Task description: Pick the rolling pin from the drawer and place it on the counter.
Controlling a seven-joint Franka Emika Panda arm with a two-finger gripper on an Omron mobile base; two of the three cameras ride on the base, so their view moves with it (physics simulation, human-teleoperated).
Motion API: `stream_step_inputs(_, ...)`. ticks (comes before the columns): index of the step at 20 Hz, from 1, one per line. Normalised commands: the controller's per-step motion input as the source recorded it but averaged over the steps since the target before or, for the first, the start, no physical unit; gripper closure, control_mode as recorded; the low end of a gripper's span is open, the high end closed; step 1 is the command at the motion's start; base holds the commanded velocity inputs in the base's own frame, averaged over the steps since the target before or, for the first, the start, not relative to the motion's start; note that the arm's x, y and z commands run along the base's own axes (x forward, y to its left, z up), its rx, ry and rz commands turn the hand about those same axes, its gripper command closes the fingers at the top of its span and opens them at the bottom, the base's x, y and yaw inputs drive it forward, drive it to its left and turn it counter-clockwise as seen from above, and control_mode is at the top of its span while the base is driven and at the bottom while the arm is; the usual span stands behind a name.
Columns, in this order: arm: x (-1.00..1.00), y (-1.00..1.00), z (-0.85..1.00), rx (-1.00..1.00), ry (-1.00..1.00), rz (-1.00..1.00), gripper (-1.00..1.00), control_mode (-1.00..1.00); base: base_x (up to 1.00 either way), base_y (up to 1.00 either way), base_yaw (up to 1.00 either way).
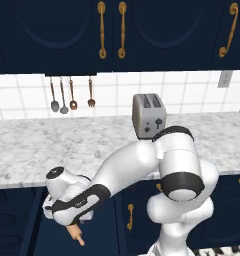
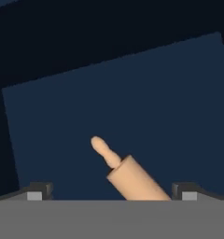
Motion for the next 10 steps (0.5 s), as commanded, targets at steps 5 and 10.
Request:
stream_step_inputs(5,0.51,0.00,-0.10,0.05,0.06,0.35,-1.00,-1.00,0.00,0.00,0.00)
stream_step_inputs(10,0.00,-0.16,-0.55,-0.03,-0.01,0.10,-1.00,-1.00,0.00,0.00,0.00)
